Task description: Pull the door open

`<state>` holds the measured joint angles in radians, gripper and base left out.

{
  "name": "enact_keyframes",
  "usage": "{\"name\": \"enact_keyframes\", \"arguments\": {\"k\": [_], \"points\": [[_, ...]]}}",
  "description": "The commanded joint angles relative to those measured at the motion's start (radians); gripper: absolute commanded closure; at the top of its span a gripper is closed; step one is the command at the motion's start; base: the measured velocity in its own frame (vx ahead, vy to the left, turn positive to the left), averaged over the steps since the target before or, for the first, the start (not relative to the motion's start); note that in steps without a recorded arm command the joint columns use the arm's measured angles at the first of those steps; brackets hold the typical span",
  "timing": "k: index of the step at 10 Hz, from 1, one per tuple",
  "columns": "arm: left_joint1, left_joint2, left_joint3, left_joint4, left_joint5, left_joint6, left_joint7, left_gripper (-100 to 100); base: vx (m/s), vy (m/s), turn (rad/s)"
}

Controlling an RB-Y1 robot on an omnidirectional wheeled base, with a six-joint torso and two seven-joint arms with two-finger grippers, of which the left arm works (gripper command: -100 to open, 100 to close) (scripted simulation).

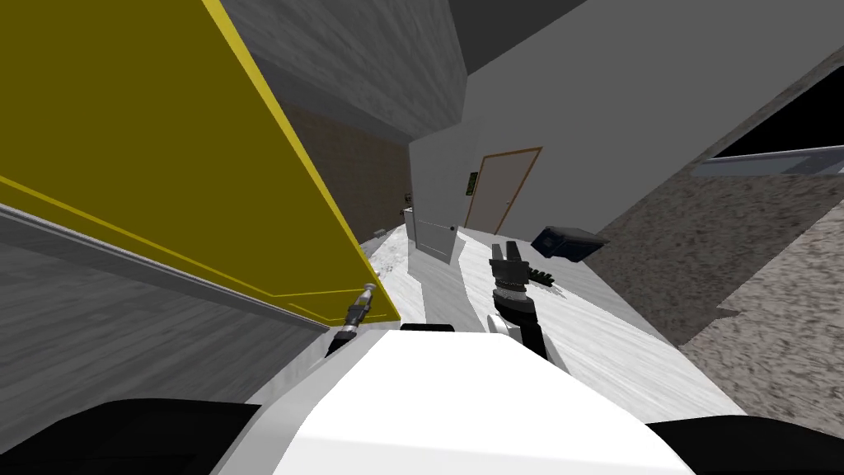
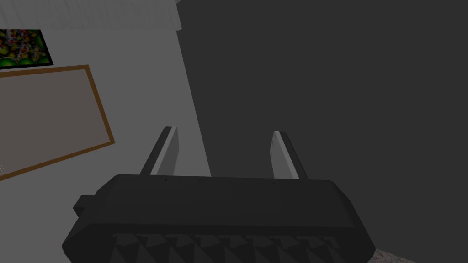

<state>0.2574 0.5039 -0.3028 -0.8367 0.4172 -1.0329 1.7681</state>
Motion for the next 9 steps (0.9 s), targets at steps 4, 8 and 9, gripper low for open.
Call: {"name": "enact_keyframes", "arguments": {"k": [4,8,9], "points": [[0.022,0.028,-0.027,0.035,-0.019,-0.071,0.042,100,-0.175,0.048,-0.107],[0.028,0.034,-0.040,0.044,-0.027,-0.090,0.054,100,-0.154,0.034,-0.117],[0.029,0.037,-0.044,0.051,-0.029,-0.100,0.059,100,-0.185,0.039,-0.113]]}}
